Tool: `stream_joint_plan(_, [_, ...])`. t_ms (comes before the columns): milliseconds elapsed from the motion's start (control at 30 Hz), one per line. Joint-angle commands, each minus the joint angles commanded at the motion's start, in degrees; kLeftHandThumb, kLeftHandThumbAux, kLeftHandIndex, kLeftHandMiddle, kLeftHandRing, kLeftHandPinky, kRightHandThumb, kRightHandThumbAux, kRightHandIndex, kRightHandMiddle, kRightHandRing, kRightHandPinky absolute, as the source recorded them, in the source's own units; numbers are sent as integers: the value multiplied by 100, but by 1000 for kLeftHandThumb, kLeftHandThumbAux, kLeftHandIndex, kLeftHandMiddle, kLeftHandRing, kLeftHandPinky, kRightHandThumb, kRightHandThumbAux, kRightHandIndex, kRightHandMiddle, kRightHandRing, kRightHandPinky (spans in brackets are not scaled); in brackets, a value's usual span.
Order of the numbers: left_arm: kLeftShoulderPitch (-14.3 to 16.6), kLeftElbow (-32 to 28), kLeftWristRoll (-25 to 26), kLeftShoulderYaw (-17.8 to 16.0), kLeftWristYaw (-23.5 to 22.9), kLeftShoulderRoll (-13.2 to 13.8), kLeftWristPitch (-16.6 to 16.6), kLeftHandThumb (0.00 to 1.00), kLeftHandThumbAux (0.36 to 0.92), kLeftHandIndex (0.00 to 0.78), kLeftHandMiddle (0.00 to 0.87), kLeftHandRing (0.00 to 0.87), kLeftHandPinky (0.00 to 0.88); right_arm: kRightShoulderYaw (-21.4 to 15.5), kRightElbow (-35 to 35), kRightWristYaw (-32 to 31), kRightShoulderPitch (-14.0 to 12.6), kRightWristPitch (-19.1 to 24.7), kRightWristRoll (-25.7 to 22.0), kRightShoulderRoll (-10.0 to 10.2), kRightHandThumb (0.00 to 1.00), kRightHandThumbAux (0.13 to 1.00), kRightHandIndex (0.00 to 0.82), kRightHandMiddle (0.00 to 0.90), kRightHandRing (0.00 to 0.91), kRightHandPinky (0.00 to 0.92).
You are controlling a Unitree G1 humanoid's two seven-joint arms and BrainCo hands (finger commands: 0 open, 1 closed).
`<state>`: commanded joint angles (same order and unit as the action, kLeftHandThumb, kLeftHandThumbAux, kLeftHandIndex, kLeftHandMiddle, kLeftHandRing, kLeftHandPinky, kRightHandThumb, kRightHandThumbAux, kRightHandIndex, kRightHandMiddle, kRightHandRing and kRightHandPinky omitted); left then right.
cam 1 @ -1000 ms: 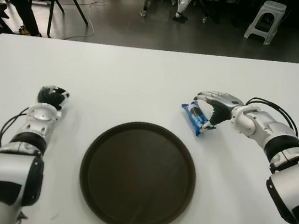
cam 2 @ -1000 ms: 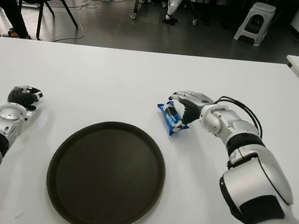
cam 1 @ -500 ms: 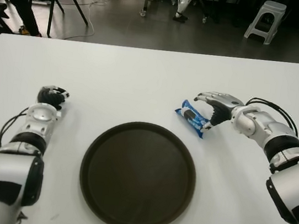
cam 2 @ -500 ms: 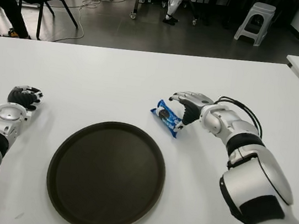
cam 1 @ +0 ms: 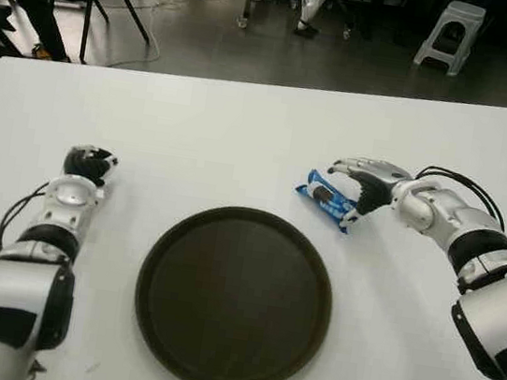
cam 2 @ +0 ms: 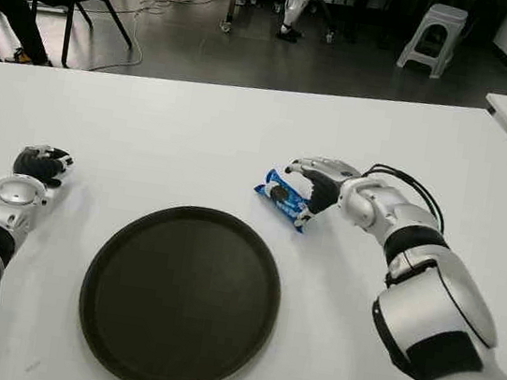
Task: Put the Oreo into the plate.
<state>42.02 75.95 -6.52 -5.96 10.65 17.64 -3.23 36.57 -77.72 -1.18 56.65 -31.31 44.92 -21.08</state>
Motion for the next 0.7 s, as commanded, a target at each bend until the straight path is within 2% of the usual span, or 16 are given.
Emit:
stream_joint_plan(433, [17,-16,12,27,17,-23,33,685,719,410,305,317,260,-10,27,-81,27,-25,-22,-7,0,735,0,0,0,0])
stream_joint_plan(700, [28,-23,27,16,66,-42,38,687,719,410,315,333,291,-61,47,-202,65,59,-65,38,0,729,0,0,0,0])
